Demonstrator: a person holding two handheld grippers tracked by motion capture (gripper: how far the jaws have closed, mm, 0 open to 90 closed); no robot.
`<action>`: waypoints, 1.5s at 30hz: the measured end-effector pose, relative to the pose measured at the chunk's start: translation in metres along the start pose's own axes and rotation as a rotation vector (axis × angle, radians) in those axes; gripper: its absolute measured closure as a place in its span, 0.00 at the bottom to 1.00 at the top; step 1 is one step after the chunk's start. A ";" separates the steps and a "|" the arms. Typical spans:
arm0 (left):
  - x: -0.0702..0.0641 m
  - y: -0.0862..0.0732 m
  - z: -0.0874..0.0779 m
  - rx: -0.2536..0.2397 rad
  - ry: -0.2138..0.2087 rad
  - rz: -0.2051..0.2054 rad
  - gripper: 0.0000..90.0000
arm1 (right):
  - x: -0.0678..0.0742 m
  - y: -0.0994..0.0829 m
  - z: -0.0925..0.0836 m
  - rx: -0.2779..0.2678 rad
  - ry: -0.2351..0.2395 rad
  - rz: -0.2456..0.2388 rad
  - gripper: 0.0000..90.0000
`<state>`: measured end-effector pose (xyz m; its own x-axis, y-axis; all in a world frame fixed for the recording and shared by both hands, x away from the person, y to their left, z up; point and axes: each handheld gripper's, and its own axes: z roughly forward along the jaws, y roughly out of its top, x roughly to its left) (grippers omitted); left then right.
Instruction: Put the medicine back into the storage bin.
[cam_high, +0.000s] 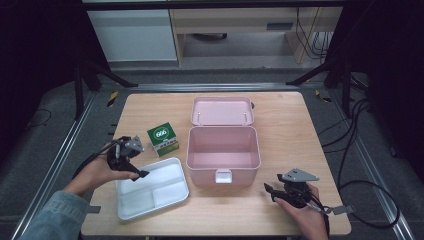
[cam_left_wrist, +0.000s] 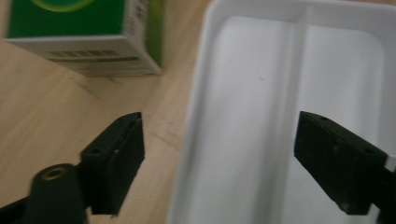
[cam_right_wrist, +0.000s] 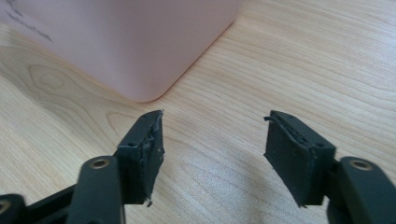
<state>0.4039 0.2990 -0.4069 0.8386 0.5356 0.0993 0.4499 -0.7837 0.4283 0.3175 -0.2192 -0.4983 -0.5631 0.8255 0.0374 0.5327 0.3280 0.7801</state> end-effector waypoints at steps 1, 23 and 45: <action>0.010 0.006 -0.002 -0.033 0.018 -0.034 0.11 | 0.000 0.000 0.000 -0.005 -0.004 0.003 0.37; 0.070 0.043 0.049 -0.063 -0.006 -0.073 0.06 | 0.002 -0.003 0.004 0.005 -0.020 0.010 0.27; 0.075 0.053 0.085 -0.028 -0.061 -0.090 0.12 | 0.001 -0.003 0.003 0.008 -0.011 0.012 0.28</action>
<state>0.5168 0.2707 -0.4526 0.8126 0.5828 0.0044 0.5164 -0.7235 0.4581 0.3171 -0.2174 -0.5028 -0.5499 0.8343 0.0402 0.5446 0.3216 0.7745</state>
